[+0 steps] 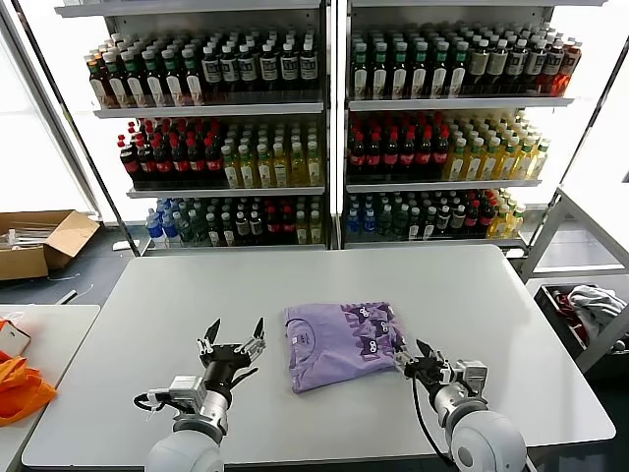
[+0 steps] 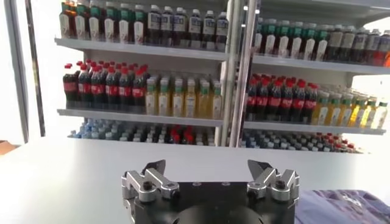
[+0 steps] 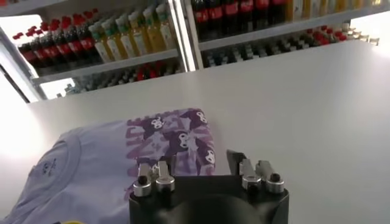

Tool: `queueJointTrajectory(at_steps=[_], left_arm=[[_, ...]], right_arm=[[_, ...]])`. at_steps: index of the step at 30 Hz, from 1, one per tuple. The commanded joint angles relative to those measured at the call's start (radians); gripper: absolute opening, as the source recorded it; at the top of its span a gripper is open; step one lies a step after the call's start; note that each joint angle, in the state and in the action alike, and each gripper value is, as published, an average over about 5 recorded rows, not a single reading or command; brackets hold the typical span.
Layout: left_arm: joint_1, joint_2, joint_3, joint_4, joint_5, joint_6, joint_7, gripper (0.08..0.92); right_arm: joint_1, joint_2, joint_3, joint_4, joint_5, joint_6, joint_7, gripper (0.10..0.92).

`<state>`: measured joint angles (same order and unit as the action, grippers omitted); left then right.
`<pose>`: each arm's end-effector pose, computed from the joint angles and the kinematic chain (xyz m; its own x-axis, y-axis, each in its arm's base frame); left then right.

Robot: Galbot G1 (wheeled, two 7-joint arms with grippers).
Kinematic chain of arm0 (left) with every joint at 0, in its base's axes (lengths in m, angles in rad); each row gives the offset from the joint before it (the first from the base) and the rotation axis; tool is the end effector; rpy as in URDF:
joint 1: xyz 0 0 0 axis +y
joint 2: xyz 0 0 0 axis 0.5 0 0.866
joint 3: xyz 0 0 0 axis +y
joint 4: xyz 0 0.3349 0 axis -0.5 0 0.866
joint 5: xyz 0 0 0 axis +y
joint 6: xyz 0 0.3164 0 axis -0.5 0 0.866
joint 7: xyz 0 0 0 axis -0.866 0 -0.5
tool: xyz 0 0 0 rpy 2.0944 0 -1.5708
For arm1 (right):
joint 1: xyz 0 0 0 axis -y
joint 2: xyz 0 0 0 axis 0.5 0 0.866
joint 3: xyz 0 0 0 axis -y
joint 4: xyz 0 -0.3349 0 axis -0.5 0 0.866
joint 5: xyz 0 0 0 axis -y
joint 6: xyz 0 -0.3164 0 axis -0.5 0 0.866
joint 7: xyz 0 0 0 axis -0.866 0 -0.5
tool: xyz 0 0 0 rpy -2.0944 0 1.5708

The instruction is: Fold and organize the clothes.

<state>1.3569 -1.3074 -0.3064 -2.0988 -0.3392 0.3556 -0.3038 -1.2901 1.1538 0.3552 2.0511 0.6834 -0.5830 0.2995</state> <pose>0.1979 -0.0112 -0.2573 -0.9715 0.0668 0.2275 0.0466 0.9946 -0.0929 0.2224 -0.0334 -0.2525 -0.8620 -0.1795 0.4740 -0.1021 0.9775 0.1845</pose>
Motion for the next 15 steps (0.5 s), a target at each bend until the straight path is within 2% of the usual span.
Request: queueJointTrajectory(at_steps=[1, 6, 15], left_arm=[[0.013, -0.016, -0.001, -0.010, 0.006, 0.001, 0.001, 0.822], [0.015, -0.020, 0.001, -0.002, 0.015, 0.001, 0.003, 0.823], [0.002, -0.024, 0.008, 0.019, 0.019, 0.005, 0.005, 0.823]], right_arm=[[-0.007, 0.014, -0.026, 0.024, -0.078, 0.004, -0.009, 0.668], [0.006, 0.032, -0.019, -0.012, -0.054, 0.012, 0.001, 0.796], [0.011, 0.068, -0.054, -0.023, -0.041, 0.011, 0.019, 0.823]])
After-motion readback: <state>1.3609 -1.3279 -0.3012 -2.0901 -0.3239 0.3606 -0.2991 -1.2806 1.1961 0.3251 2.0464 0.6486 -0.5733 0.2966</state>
